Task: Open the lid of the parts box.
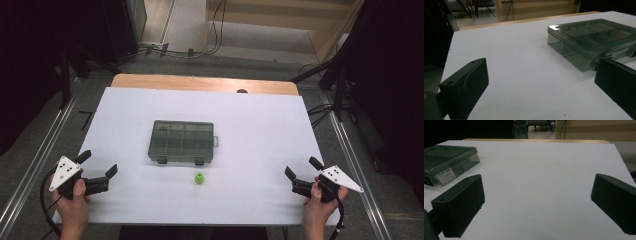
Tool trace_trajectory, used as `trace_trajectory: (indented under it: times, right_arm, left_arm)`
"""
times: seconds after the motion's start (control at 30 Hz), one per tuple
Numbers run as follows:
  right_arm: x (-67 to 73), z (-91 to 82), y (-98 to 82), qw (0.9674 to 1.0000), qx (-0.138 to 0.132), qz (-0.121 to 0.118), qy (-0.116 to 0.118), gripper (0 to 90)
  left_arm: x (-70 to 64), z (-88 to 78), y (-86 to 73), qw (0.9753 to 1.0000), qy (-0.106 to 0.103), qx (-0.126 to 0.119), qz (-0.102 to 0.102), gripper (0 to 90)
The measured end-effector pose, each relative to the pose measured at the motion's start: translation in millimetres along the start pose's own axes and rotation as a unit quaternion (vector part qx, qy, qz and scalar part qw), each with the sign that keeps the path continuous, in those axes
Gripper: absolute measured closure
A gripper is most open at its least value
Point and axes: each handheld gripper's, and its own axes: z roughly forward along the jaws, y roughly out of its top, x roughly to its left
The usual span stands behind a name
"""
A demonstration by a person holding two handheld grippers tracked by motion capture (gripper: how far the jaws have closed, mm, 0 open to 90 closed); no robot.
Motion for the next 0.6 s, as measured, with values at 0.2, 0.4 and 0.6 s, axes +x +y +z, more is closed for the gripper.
trace_trajectory:
  times: [0.2,0.4,0.6]
  right_arm:
    - [2.5,1.3,1.9,1.0,0.002,-0.005,0.001,0.0]
    - [8.9,1.2,6.6,0.9999,0.005,-0.014,0.0,0.0]
    - [15.9,1.7,9.2,0.9997,0.011,-0.024,0.002,0.0]
  left_arm:
    - [-1.1,0.1,4.5,0.9999,0.009,-0.001,-0.015,0.0]
    - [-5.0,3.7,6.3,0.9998,-0.006,0.011,-0.014,0.0]
    - [-13.0,5.9,12.1,0.9998,-0.016,0.009,-0.013,0.0]
